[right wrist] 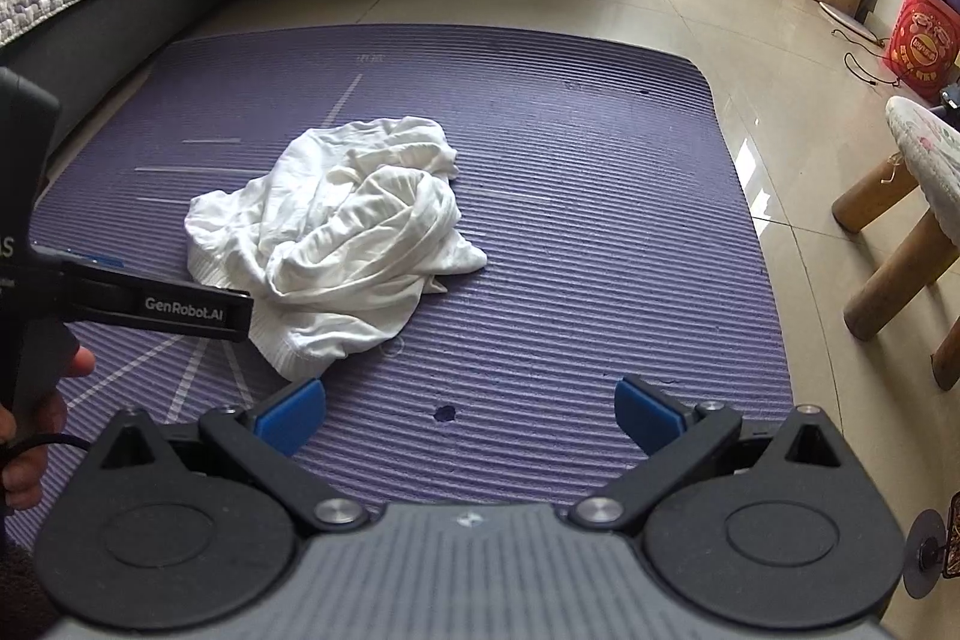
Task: Fold clothes
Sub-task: 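Move both grippers open toward the crumpled white garment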
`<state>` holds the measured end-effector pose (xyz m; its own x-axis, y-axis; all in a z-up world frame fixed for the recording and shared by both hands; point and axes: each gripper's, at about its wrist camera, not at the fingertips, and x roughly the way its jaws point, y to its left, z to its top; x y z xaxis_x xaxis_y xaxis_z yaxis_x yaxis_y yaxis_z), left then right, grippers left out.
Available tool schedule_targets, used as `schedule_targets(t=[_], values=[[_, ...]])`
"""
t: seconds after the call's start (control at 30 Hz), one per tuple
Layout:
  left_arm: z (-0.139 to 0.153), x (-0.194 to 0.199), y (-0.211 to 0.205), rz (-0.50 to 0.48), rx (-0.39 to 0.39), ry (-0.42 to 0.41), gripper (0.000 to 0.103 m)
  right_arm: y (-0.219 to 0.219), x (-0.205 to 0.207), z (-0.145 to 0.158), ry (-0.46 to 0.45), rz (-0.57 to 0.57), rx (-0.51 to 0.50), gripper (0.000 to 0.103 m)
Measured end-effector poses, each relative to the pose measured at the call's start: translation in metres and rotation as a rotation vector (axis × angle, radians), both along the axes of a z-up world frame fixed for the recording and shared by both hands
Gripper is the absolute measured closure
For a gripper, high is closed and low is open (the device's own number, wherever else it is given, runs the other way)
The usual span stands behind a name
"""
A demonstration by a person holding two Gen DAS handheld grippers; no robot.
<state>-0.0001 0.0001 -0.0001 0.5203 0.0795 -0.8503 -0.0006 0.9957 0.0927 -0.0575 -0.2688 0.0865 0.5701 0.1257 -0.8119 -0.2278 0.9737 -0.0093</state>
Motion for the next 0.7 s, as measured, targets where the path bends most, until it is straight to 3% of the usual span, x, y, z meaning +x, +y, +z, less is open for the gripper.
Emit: schedule_targets(t=[0.23, 0.7], values=[[0.002, 0.002, -0.006, -0.001, 0.023, -0.015, 0.0, -0.011, -0.014, 0.0, 0.0, 0.006, -0.002, 0.001], [0.005, 0.017, 0.015, 0.016, -0.011, 0.002, 0.0, 0.003, 0.007, -0.008, 0.045, -0.013, -0.022, 0.001]])
